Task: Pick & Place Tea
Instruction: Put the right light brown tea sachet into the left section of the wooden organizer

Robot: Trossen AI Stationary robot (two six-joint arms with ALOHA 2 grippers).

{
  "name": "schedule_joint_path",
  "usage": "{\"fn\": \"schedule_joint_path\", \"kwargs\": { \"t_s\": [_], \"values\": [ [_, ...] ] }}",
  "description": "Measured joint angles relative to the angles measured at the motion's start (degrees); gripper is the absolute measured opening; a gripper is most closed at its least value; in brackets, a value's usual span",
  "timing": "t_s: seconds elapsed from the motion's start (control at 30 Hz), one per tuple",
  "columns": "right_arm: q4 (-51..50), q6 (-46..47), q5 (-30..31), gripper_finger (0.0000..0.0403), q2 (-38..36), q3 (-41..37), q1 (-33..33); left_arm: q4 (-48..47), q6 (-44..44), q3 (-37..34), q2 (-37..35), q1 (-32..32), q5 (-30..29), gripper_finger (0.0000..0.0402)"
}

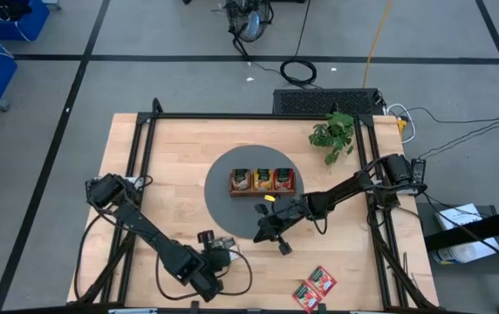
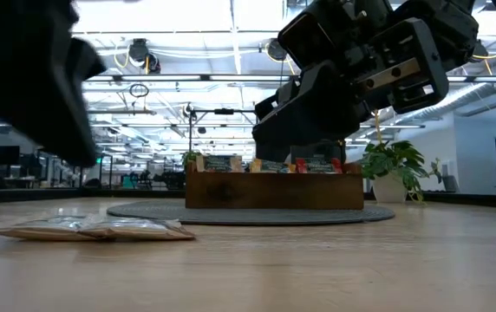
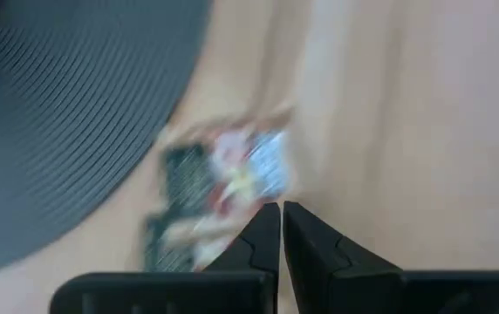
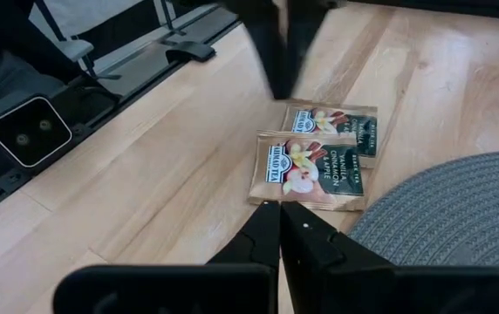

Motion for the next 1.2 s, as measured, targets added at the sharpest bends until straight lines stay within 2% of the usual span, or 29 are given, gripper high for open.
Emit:
{"fn": "schedule_joint_path", "kwargs": {
  "t_s": [0.13, 0.37, 0.5, 0.77, 1.0, 1.2],
  "values": [
    [1.75, 0.01, -0.02, 0.0004, 1.83, 0.0, -0.15, 7.36, 3.85, -0.29, 1.48, 1.0, 2.22, 0.0026],
    [3.11, 2.55, -0.13, 0.0004, 3.19, -0.07, -1.27, 4.85, 0.96, -0.46, 2.62, 1.48, 4.41, 0.0026],
    [4.47, 5.45, -4.19, 0.0004, 3.19, -0.07, -1.97, 4.45, 0.07, -0.91, 2.62, 1.53, 4.2, 0.0026],
    [4.68, 5.98, -1.18, 0.0004, 3.19, 0.02, -1.95, 12.14, -1.65, -7.35, 2.46, 1.72, 3.79, 0.0026],
    [2.26, 16.18, -1.43, 0.0011, 3.17, 2.69, -2.21, 19.04, -3.11, -12.51, 2.2, 1.74, 2.57, 0.0026],
    [-4.18, 23.77, -1.59, 0.0057, 3.17, 4.33, -2.56, 20.21, -1.94, -13.18, 2.32, 1.75, 2.36, 0.0026]
  ]
}}
